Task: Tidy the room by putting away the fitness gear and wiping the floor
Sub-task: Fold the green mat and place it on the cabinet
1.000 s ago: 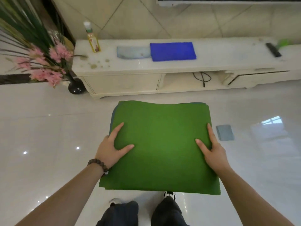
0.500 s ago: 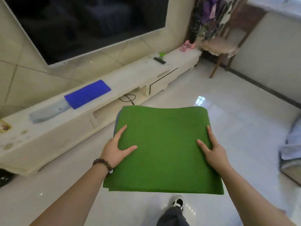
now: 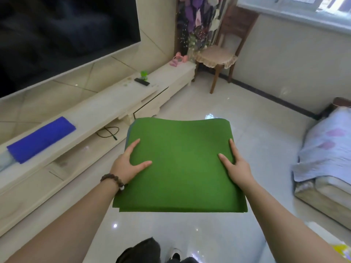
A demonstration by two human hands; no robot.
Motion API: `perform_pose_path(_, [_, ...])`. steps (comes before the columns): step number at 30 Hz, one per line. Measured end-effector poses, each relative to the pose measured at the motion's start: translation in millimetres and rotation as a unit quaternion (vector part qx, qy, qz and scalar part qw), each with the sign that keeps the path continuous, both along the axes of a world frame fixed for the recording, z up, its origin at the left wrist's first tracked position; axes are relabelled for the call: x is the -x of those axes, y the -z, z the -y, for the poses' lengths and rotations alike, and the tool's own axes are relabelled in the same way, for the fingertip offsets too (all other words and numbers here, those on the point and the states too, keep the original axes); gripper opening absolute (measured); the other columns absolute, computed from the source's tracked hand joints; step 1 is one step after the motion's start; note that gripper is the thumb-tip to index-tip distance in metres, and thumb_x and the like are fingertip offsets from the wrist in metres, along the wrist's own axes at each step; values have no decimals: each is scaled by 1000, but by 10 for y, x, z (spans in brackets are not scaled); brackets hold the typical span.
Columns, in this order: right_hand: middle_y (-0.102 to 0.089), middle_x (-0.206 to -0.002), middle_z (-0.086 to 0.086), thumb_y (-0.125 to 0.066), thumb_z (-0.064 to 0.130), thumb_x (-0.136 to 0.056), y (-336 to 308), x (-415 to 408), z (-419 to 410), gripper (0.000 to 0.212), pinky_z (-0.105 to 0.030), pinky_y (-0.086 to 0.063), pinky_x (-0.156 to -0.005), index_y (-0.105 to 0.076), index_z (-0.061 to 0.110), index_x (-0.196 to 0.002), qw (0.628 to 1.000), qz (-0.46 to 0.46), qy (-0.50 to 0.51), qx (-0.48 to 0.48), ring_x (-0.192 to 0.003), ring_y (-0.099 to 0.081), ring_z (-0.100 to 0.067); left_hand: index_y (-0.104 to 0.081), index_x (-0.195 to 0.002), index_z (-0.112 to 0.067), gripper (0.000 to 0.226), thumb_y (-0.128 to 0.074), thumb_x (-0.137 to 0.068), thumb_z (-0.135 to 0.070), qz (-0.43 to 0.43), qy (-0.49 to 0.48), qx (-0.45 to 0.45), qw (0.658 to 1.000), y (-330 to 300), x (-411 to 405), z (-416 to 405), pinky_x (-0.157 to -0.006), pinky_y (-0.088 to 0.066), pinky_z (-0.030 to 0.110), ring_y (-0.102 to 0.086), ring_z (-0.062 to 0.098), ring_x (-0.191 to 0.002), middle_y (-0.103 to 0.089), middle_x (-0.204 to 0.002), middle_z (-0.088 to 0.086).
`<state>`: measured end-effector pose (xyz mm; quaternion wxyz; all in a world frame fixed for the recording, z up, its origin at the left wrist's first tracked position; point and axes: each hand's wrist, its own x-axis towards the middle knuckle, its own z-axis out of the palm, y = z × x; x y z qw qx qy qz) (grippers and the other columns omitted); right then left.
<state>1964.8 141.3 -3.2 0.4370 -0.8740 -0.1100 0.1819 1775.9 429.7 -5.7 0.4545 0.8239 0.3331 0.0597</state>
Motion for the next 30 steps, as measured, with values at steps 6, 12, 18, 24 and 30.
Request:
perform_pose_path(6, [-47, -143, 5, -58, 40, -92, 16, -813, 2, 68, -20, -32, -93, -19, 44, -148, 999, 12, 36, -2, -126, -48, -20, -26, -148, -40, 90, -78, -74, -42, 3, 35, -21, 999, -18, -993, -118, -100, -46, 37, -51, 24, -123, -45, -145, 2])
perform_pose_path(12, [-46, -144, 5, -58, 44, -91, 104, -1878, -286, 68, -27, -37, -100, -18, 49, -146, 999, 25, 46, 16, -125, -49, -21, -25, -148, -42, 90, -77, -74, -44, 8, 42, -22, 999, 166, -2077, -416, -98, -45, 37, -51, 25, -123, -44, -146, 2])
perform_pose_path(18, [-44, -145, 4, -58, 44, -90, 133, -3201, -953, 68, -35, -41, -104, -18, 51, -145, 999, 18, 23, 24, -124, -50, -22, -28, -146, -43, 89, -79, -73, -42, 14, 2, 5, 1000, 312, -3245, -965, -102, -41, 34, -50, 24, -124, -46, -144, 1])
perform_pose_path(24, [-47, -143, 4, -58, 43, -91, 58, -4339, -1467, 67, -25, -38, -95, -20, 49, -146, 999, 20, 21, 39, -123, -50, -21, -30, -145, -44, 89, -80, -72, -39, 16, -12, 38, 999, 267, -4345, -1437, -99, -41, 31, -51, 21, -122, -45, -145, -1])
perform_pose_path(30, [-48, -142, 4, -60, 40, -91, 65, -5250, -1811, 67, -26, -40, -96, -21, 50, -145, 999, 1, 24, 23, -121, -52, -19, -29, -146, -44, 90, -80, -71, -43, 3, -8, 19, 1000, 245, -5261, -1803, -100, -44, 34, -52, 22, -122, -46, -145, -1])
